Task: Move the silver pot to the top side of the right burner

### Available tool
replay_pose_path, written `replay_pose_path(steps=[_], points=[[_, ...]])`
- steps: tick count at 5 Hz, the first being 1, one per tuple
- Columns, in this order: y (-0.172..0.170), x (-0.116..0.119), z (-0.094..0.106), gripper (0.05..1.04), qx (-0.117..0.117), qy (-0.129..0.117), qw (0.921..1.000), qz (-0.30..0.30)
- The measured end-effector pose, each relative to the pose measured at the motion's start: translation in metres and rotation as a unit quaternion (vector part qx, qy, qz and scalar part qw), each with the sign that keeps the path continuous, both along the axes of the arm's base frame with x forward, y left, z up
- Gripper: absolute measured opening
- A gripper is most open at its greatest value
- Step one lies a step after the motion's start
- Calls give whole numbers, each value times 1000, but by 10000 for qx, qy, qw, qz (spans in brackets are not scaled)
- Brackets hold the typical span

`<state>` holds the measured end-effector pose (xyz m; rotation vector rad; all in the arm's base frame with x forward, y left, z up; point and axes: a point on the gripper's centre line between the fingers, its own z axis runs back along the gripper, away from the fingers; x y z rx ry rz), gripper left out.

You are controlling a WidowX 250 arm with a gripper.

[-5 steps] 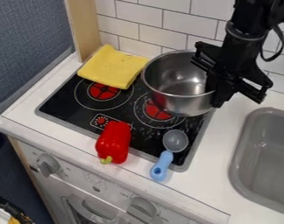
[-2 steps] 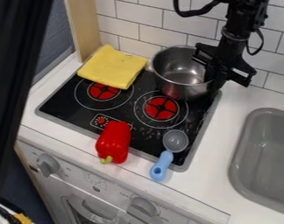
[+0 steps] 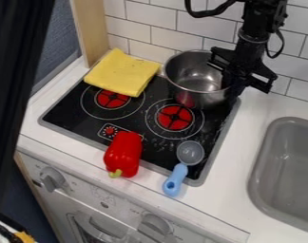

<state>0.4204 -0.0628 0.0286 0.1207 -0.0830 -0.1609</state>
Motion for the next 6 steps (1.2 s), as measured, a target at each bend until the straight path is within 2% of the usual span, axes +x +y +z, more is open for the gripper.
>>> replay_pose_path(steps=[1, 4, 6], points=[[6, -9, 2, 72, 167, -78, 9996, -228], [13, -34, 9, 72, 81, -166, 9989, -432], [11, -39, 10, 101, 34, -142, 9985, -529]])
